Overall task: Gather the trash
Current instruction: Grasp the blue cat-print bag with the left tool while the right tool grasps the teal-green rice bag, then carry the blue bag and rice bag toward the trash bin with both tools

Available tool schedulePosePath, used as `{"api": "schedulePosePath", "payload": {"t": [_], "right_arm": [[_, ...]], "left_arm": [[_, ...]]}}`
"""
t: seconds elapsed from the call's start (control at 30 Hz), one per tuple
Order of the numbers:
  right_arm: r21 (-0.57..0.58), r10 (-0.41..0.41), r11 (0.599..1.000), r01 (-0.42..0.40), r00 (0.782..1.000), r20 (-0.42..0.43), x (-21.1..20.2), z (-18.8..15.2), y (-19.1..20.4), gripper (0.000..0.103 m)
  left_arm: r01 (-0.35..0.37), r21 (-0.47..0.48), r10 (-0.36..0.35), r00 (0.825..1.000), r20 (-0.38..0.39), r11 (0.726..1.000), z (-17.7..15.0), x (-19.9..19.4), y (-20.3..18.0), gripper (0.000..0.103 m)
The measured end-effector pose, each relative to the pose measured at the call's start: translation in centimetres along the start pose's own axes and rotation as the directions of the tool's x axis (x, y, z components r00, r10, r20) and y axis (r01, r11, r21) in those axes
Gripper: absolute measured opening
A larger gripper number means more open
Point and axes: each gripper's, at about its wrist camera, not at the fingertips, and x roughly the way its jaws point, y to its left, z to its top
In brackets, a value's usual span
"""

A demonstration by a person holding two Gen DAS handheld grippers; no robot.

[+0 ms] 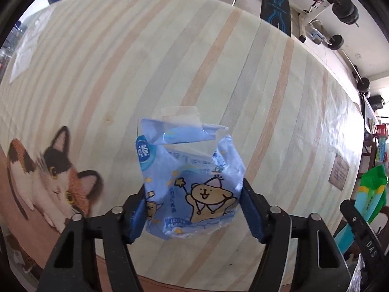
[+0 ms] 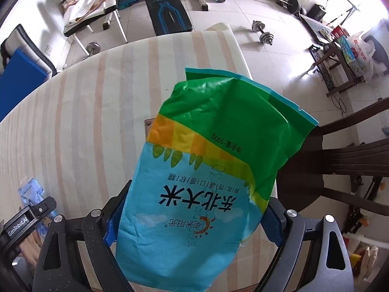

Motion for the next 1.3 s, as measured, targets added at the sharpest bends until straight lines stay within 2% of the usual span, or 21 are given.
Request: {"api": "schedulePosePath", "payload": {"t": [0.17,0.3,0.43,0.6,0.83,0.97,1.1,1.23,1.3], "right_arm": [[-0.092,0.03,0.995,-0.026,0.998,0.045,-3.1,-2.6,2.8,0.091],[-0.184,0.074,0.981,-0.059,0.995,0.073,-6.4,-6.4,5.1,0.091],[-0.275,0.143,0.954,-0.116,0.986,0.081,-9.8,-11.4,7.6,0.091],[-0.406,0.222,0.898,-0.171,0.972,0.082,-14.0,-19.5,10.8,0.091],[-0.567,0.304,0.793,-0.225,0.952,0.046,-18.6,-34.1,13.3,0.091],[-0.643,0.315,0.726,-0.244,0.949,-0.004,-19.3,-43.3,15.0,0.091],[-0.721,0.29,0.645,-0.255,0.954,-0.077,-17.5,-52.4,16.4,0.091],[-0.757,0.223,0.579,-0.303,0.952,-0.211,-11.9,-60.7,17.8,0.091],[-0.762,0.178,0.561,-0.325,0.945,-0.273,-8.0,-63.8,18.6,0.091]], "left_arm": [[-0.026,0.022,0.024,0.995,0.098,0.999,-3.4,-4.1,1.7,0.063],[-0.028,0.006,0.026,0.985,0.168,1.0,-7.2,-7.9,4.4,0.063],[-0.014,-0.04,0.023,0.971,0.239,0.999,-12.4,-12.1,9.5,0.063],[0.01,-0.11,0.026,0.947,0.319,0.994,-20.4,-16.4,16.8,0.063],[0.044,-0.241,0.051,0.926,0.374,0.97,-35.5,-19.8,25.9,0.063],[0.073,-0.331,0.058,0.927,0.37,0.941,-43.6,-19.6,30.5,0.063],[0.097,-0.436,0.056,0.944,0.326,0.895,-51.1,-17.3,34.8,0.063],[0.105,-0.548,0.023,0.975,0.221,0.83,-57.1,-11.1,39.2,0.063],[0.131,-0.594,-0.025,0.983,0.182,0.794,-59.6,-7.3,41.1,0.063]]}}
